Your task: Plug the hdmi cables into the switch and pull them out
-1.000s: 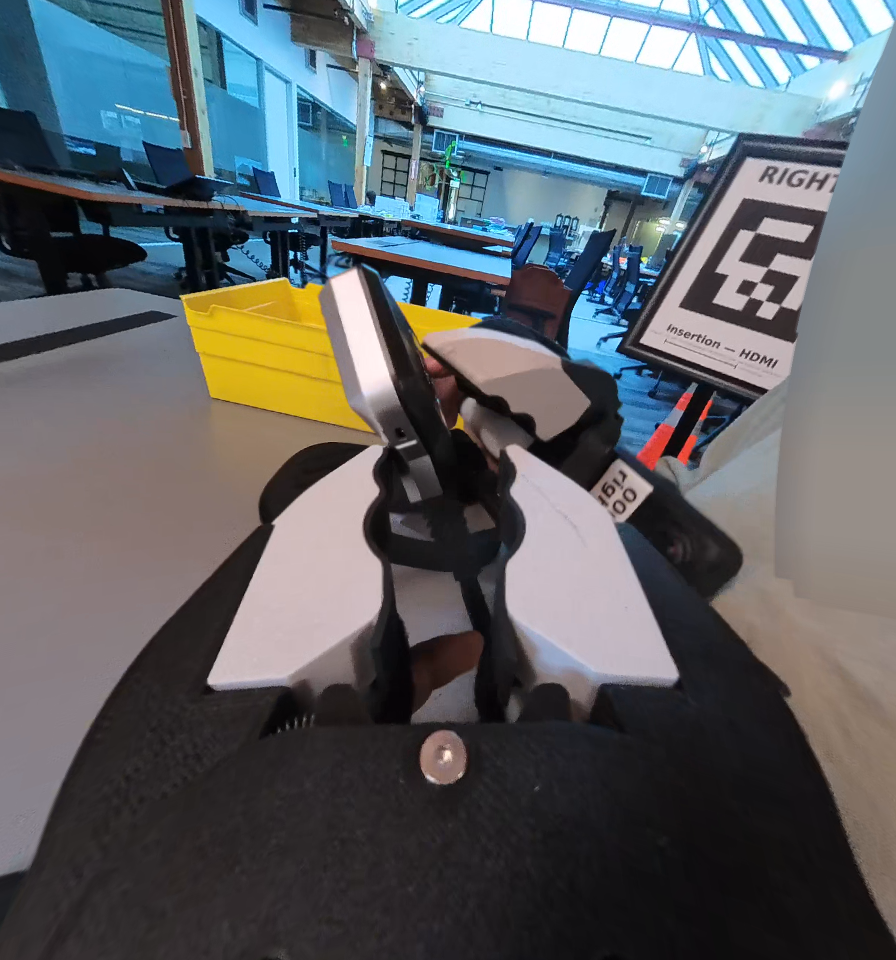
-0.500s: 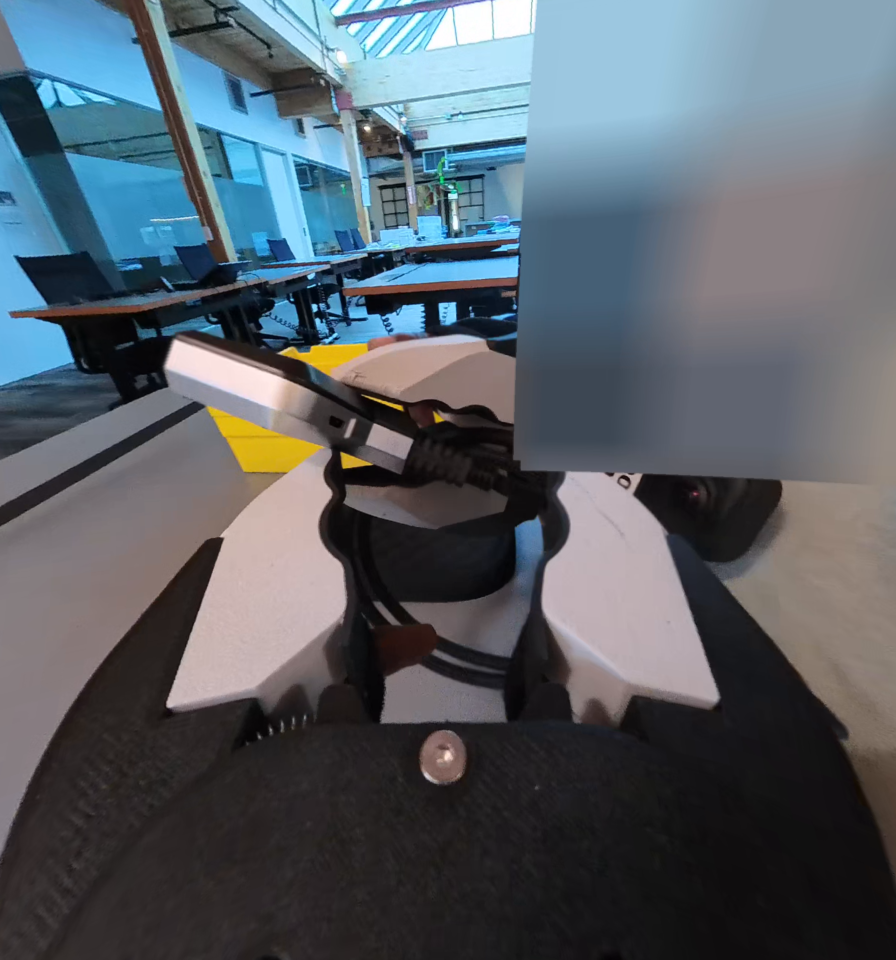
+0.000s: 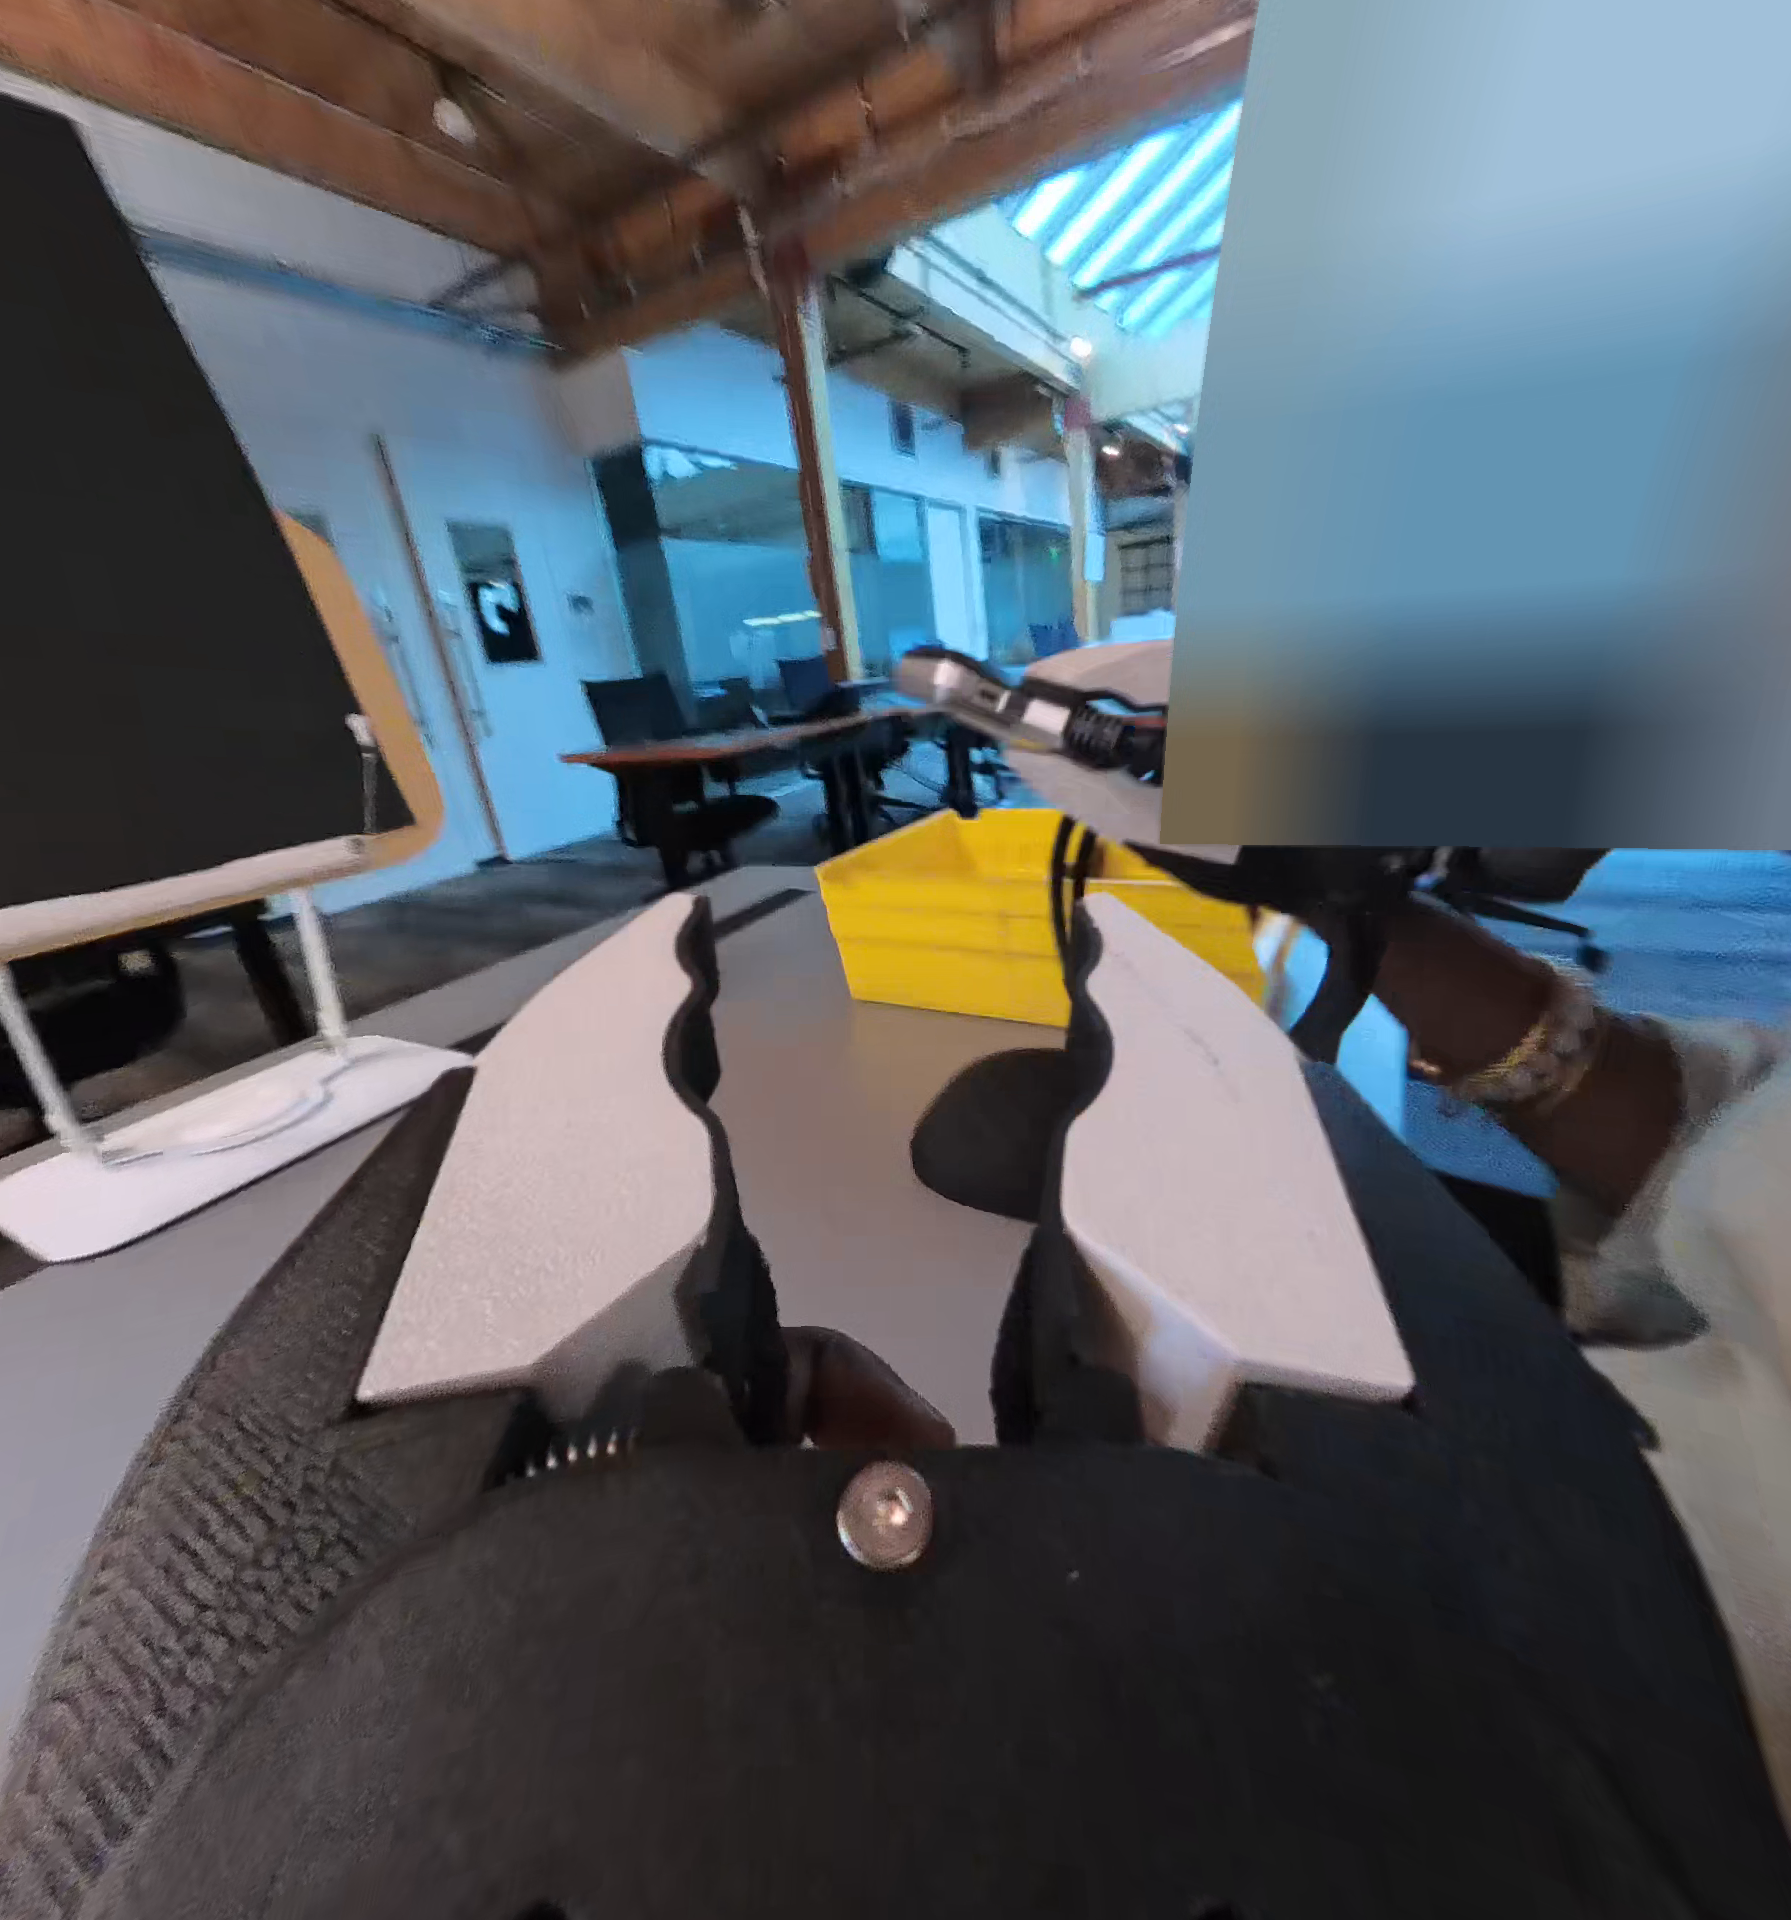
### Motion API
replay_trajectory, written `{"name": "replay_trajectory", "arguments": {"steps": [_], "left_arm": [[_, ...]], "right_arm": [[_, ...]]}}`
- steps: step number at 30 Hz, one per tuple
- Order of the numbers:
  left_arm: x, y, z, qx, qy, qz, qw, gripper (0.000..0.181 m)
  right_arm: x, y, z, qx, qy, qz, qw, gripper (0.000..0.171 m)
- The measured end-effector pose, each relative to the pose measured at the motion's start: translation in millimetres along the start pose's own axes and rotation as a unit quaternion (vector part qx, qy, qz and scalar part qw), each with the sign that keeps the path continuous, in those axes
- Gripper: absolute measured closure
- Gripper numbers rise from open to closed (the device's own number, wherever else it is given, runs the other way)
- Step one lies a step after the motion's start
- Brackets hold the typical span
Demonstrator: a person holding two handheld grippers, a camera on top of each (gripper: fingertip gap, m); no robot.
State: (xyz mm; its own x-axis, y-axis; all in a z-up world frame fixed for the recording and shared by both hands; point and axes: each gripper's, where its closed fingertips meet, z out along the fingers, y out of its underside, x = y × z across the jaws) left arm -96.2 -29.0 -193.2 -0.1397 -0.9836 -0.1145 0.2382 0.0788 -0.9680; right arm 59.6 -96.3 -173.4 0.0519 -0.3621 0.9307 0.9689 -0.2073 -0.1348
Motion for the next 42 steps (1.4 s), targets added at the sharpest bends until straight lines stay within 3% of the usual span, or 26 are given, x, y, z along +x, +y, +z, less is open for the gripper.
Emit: {"name": "replay_trajectory", "arguments": {"steps": [4,9,14,18,23,29,36,42], "left_arm": [[-23,24,4,-0.04,-0.068,0.024,0.997,0.121],[-36,43,6,-0.061,-0.094,0.022,0.993,0.126],[-42,46,4,-0.058,-0.108,0.028,0.992,0.128],[-45,45,4,-0.049,-0.113,0.021,0.992,0.13],[-47,44,2,-0.05,-0.119,0.026,0.991,0.131],[-51,44,0,-0.043,-0.127,0.021,0.991,0.132],[-51,43,0,-0.04,-0.129,0.027,0.99,0.132],[-51,46,1,-0.043,-0.129,0.025,0.99,0.133]], "right_arm": [[54,50,15,-0.116,0.012,0.0,0.993,0.147],[109,133,26,-0.272,-0.028,0.002,0.962,0.148],[164,231,24,-0.409,0.042,-0.111,0.905,0.148],[146,298,28,-0.46,0.04,-0.156,0.873,0.147],[62,366,26,-0.508,-0.064,-0.147,0.846,0.147],[-11,369,8,-0.53,-0.151,-0.11,0.827,0.147],[-44,345,-16,-0.557,-0.204,-0.05,0.803,0.147],[-84,338,-30,-0.529,-0.336,0.037,0.779,0.144]]}}
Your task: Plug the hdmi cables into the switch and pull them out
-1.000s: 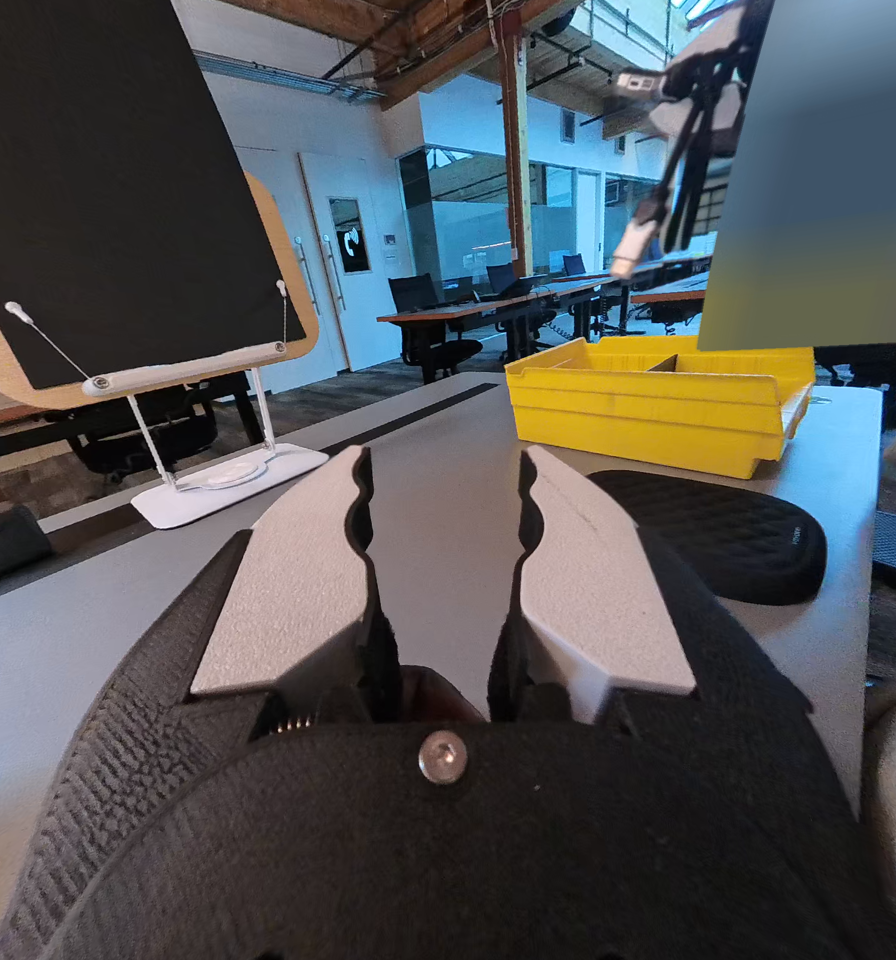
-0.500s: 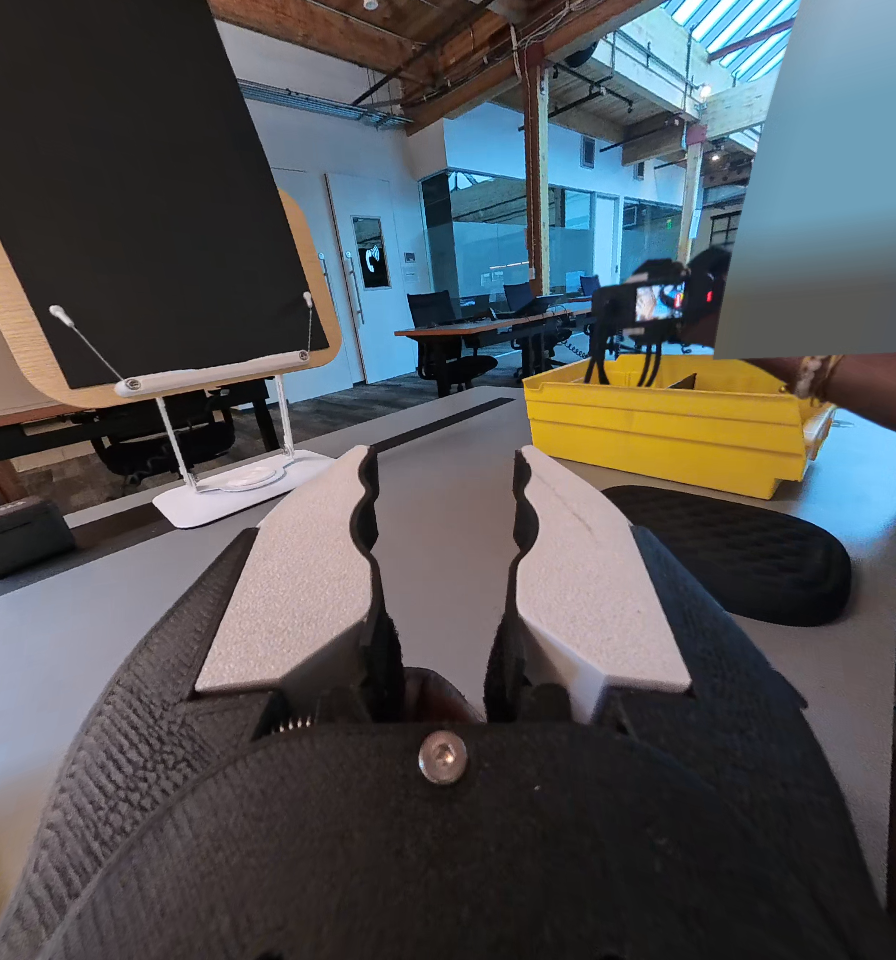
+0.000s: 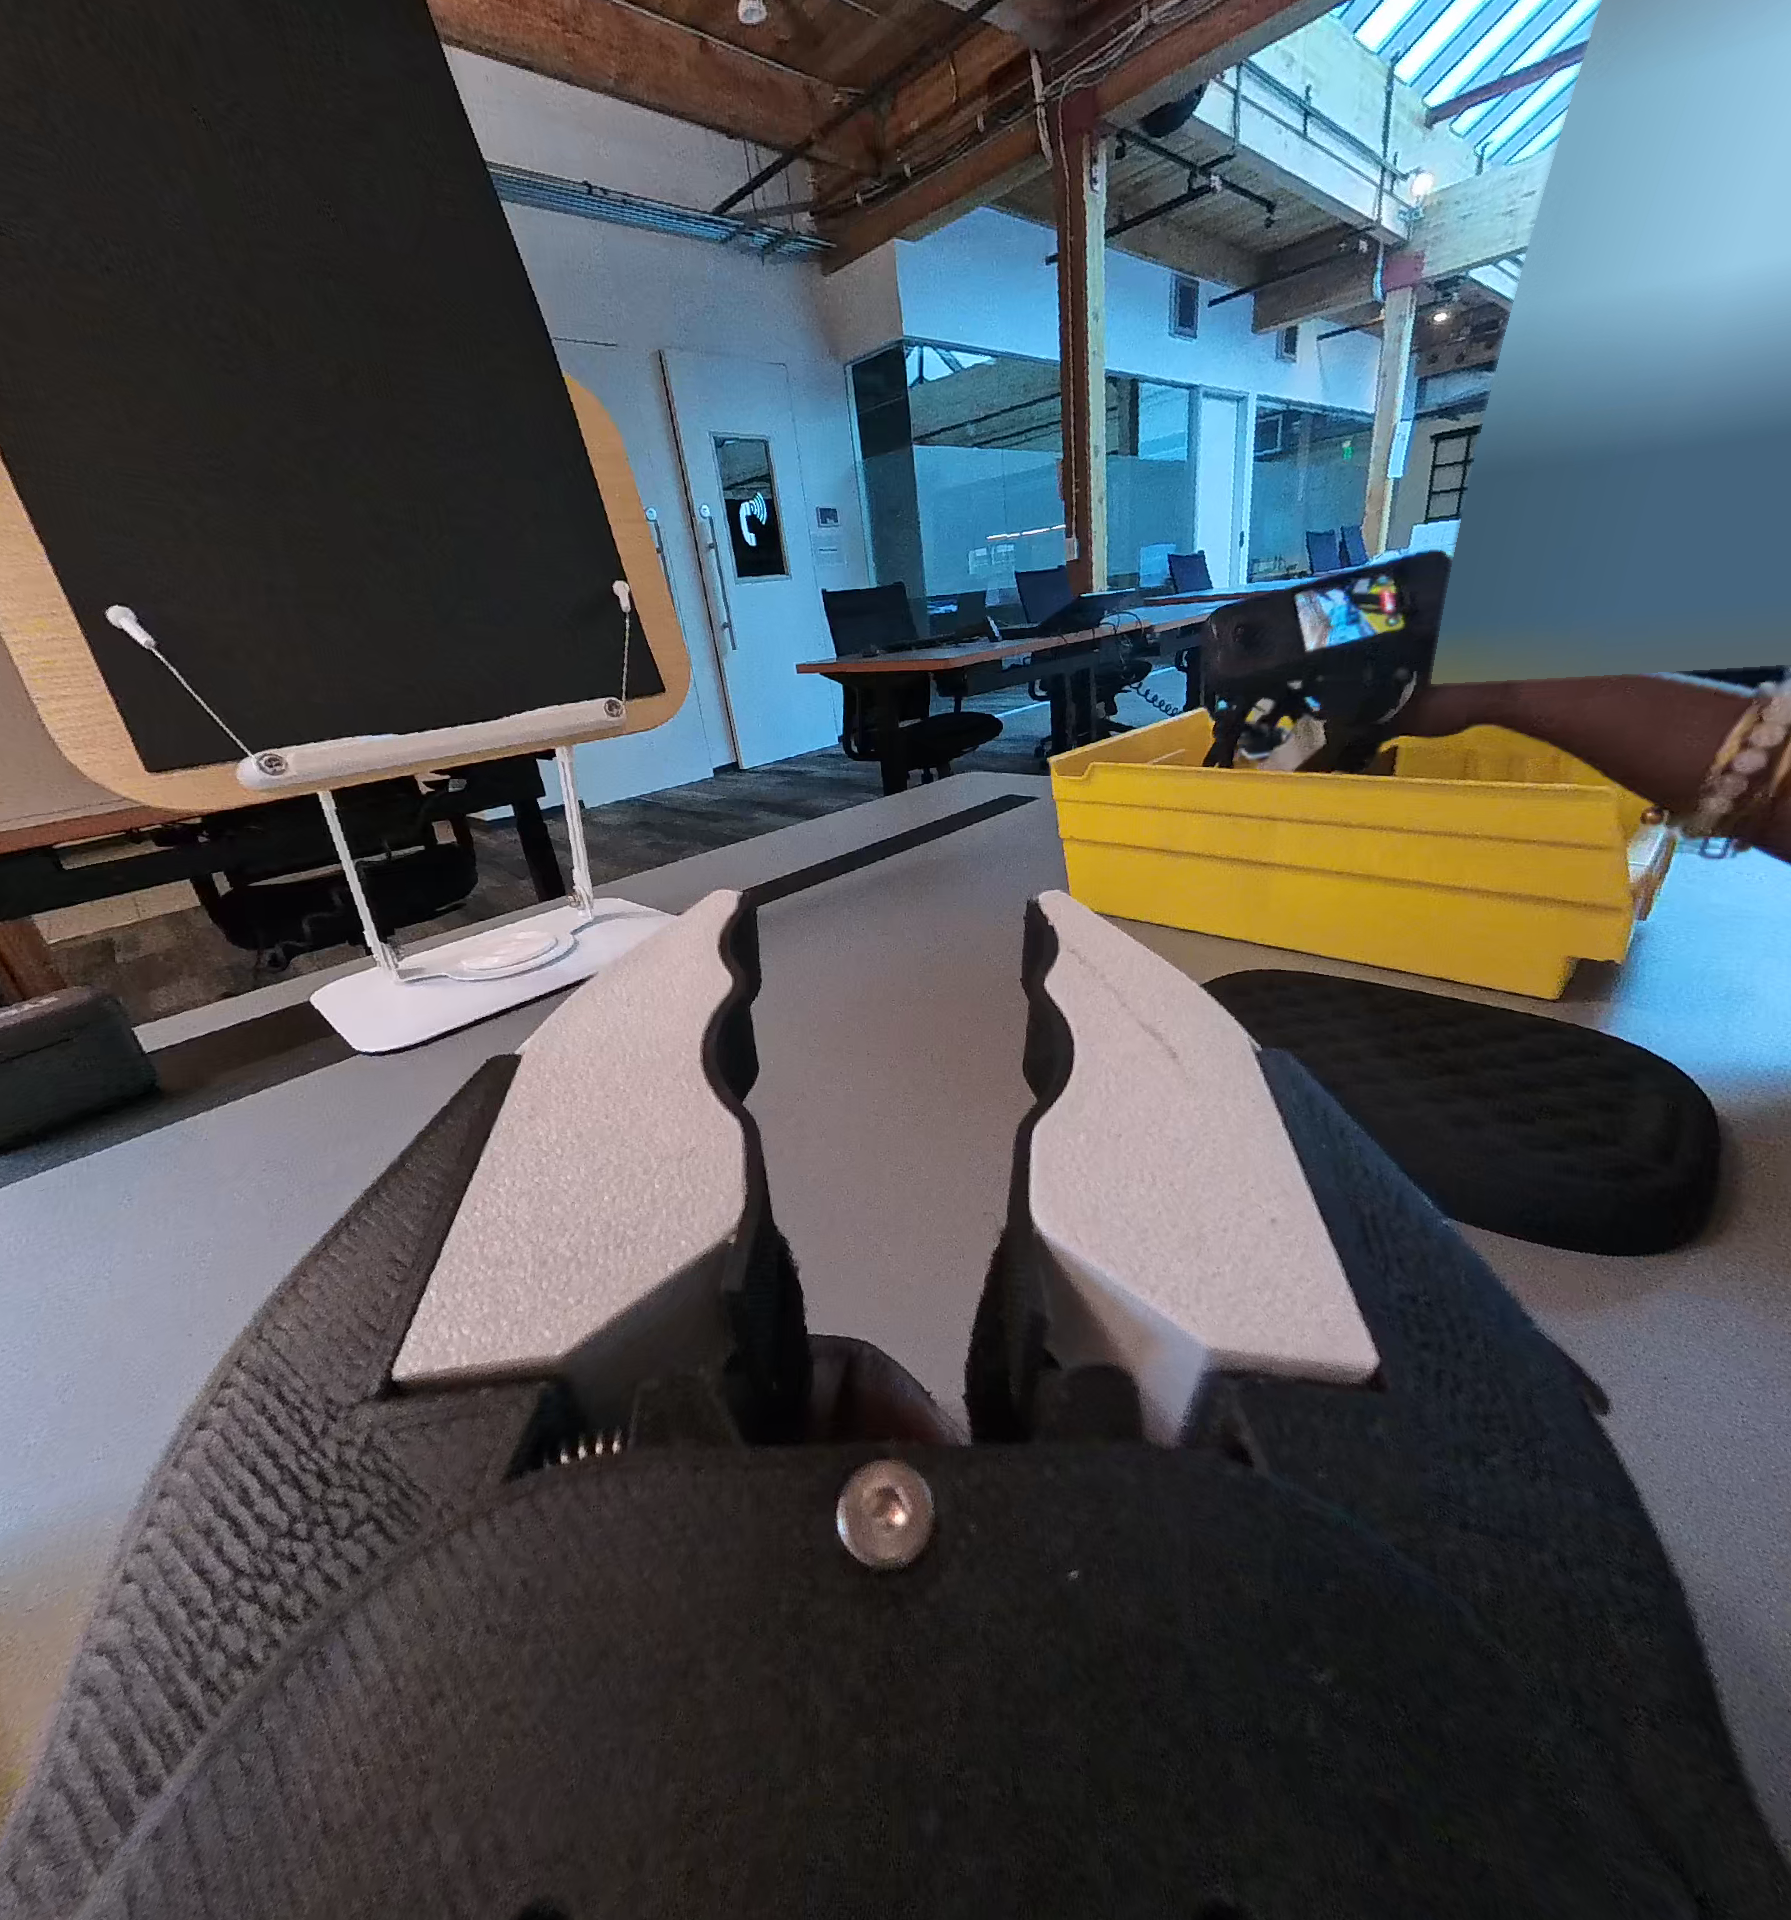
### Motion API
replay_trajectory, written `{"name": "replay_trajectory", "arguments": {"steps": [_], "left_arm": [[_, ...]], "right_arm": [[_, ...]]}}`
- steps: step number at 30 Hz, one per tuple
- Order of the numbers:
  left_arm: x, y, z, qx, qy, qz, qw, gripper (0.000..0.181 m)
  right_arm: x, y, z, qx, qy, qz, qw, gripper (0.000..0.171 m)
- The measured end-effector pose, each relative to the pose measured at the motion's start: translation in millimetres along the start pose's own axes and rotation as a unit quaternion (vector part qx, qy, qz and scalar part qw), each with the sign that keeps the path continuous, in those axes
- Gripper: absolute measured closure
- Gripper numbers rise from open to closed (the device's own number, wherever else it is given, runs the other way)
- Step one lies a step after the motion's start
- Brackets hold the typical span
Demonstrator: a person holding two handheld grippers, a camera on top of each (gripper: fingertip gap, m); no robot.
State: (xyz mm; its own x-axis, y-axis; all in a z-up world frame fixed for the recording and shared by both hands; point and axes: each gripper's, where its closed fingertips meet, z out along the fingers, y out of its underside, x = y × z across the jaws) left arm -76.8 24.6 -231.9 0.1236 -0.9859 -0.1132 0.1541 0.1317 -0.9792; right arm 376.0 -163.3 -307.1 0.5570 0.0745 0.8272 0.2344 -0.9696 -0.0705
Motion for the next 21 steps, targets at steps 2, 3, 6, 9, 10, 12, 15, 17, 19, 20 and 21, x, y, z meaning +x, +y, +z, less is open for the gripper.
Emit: {"name": "replay_trajectory", "arguments": {"steps": [2,3,6,9,10,12,15,17,19,20,21], "left_arm": [[1,1,1,-0.003,0.001,0.002,1.0,0.133],[0,1,1,-0.004,0.0,0.005,1.0,0.133],[-2,2,0,-0.007,-0.004,0.008,1.0,0.133],[-3,2,-1,-0.003,-0.004,0.004,1.0,0.133],[-3,2,-1,-0.002,-0.005,0.005,1.0,0.133],[-3,1,-1,0.0,-0.006,0.006,1.0,0.133],[-3,2,-1,-0.002,-0.005,0.007,1.0,0.133],[-2,3,-1,-0.006,-0.004,0.013,1.0,0.133],[-2,3,-1,-0.008,-0.004,0.021,1.0,0.133],[-1,2,-1,-0.008,-0.003,0.023,1.0,0.133],[0,2,-1,-0.007,-0.001,0.023,1.0,0.133]], "right_arm": [[-8,-1,4,0.017,-0.064,0.016,0.998,0.143],[-11,-3,3,0.029,-0.097,0.018,0.995,0.138],[-14,-1,-11,0.025,-0.172,0.011,0.985,0.126],[-8,4,-26,0.012,-0.204,-0.016,0.979,0.121],[-3,6,-32,0.007,-0.199,-0.014,0.98,0.121],[9,2,-48,0.022,-0.175,0.01,0.984,0.12],[14,-9,-83,0.095,-0.152,0.057,0.982,0.113],[8,-15,-113,0.156,-0.148,0.108,0.971,0.107],[-6,-20,-146,0.229,-0.159,0.166,0.946,0.096],[-16,-22,-161,0.264,-0.17,0.199,0.928,0.083],[-29,-23,-175,0.295,-0.193,0.227,0.908,0.065]]}}
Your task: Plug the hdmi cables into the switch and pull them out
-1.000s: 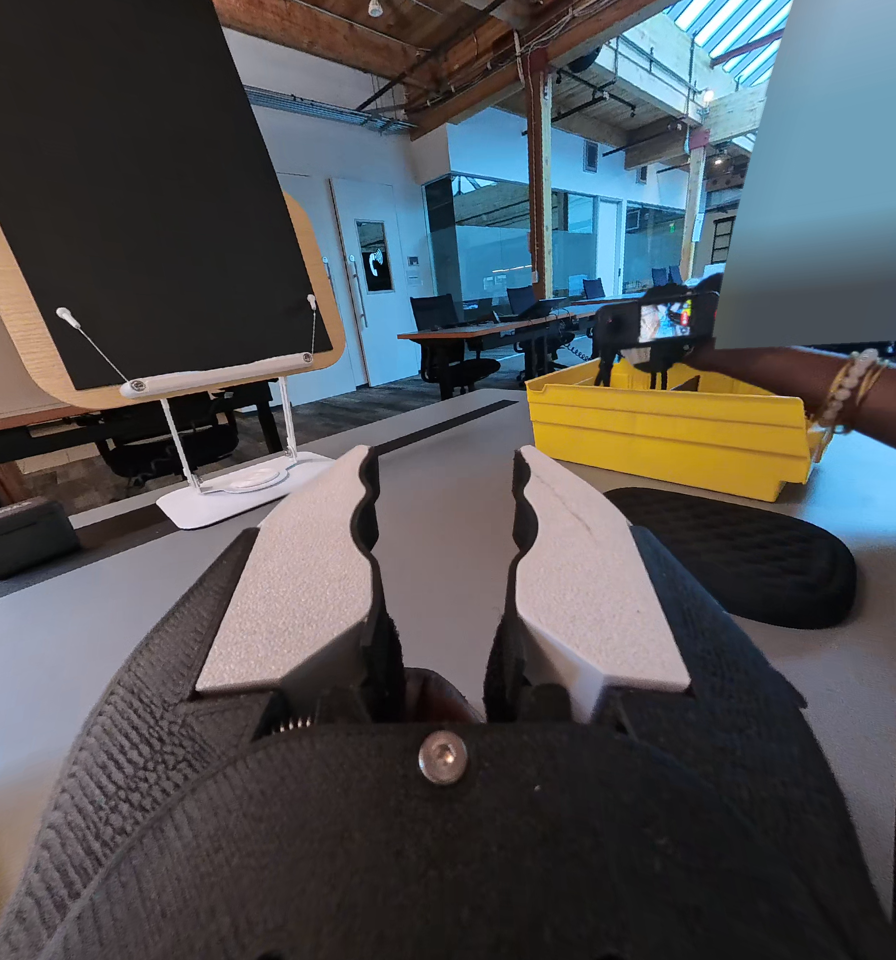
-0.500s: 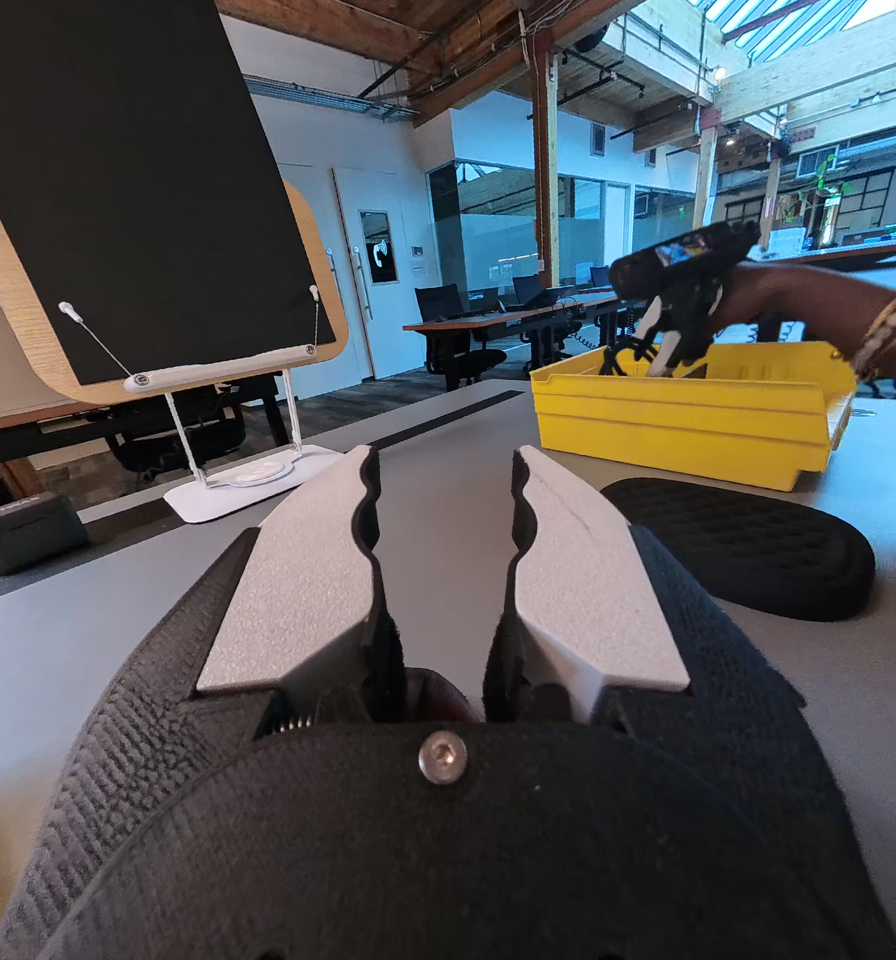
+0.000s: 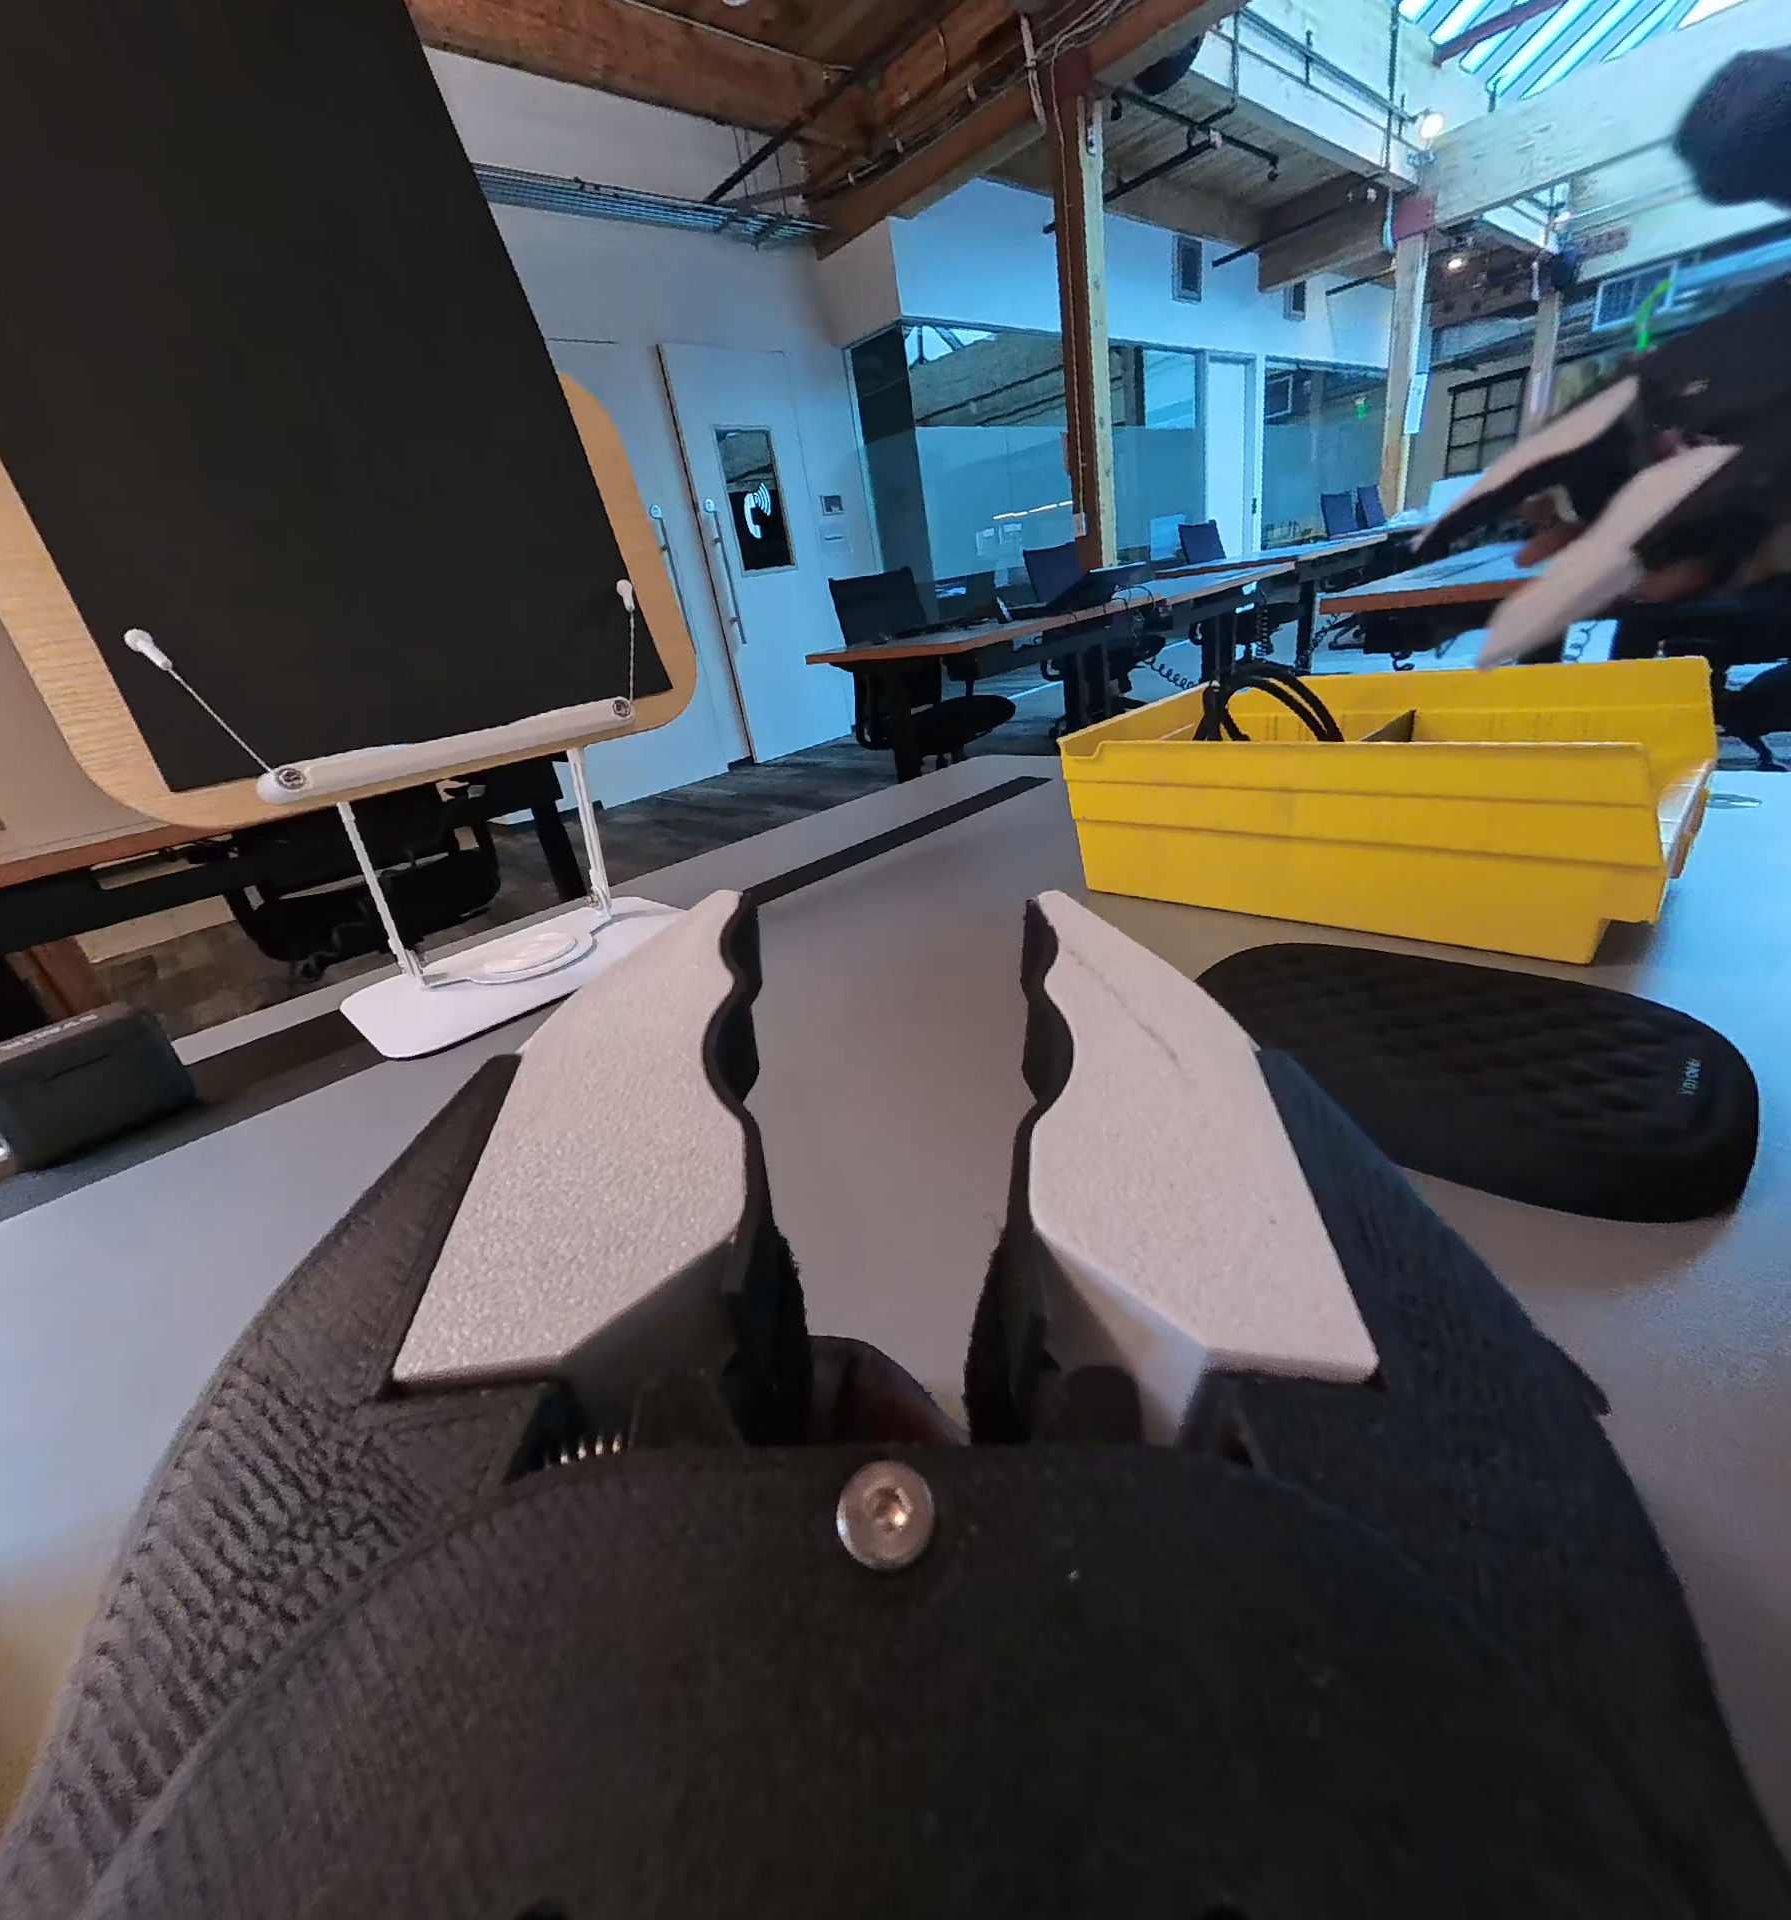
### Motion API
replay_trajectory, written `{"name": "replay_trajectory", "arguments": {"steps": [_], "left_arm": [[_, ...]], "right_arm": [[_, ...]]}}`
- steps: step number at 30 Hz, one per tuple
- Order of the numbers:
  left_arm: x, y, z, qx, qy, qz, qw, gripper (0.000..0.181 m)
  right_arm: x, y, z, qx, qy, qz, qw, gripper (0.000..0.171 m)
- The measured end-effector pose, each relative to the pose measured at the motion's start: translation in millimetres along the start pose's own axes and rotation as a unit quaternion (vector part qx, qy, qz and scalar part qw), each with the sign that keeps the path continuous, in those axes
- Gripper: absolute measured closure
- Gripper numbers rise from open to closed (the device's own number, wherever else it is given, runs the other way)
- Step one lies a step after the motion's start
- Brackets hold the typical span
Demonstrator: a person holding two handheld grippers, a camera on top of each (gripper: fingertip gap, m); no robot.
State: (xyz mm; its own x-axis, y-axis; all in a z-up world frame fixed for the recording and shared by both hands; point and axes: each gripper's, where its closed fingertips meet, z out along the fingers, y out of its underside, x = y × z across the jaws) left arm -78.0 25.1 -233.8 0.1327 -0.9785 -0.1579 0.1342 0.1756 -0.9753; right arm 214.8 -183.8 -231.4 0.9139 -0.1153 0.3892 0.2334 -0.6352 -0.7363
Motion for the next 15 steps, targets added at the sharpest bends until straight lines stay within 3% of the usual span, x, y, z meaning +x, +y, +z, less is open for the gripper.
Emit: {"name": "replay_trajectory", "arguments": {"steps": [2,4,7,12,15], "left_arm": [[0,-1,0,0.002,0.001,-0.001,1.0,0.133],[0,-2,-1,0.005,0.001,-0.004,1.0,0.133],[0,-4,-1,0.01,0.001,-0.006,1.0,0.133],[-2,-8,-2,0.012,-0.006,0.009,1.0,0.134],[-3,-13,-5,0.022,-0.004,-0.001,1.0,0.135]], "right_arm": [[-39,10,-10,0.034,-0.057,0.042,0.997,0.04],[-66,32,-12,0.016,-0.078,0.05,0.996,0.039],[-103,74,-4,-0.081,-0.139,0.042,0.986,0.049],[-110,86,25,-0.14,-0.18,0.068,0.971,0.12],[-103,78,35,-0.122,-0.156,0.037,0.98,0.131]]}}
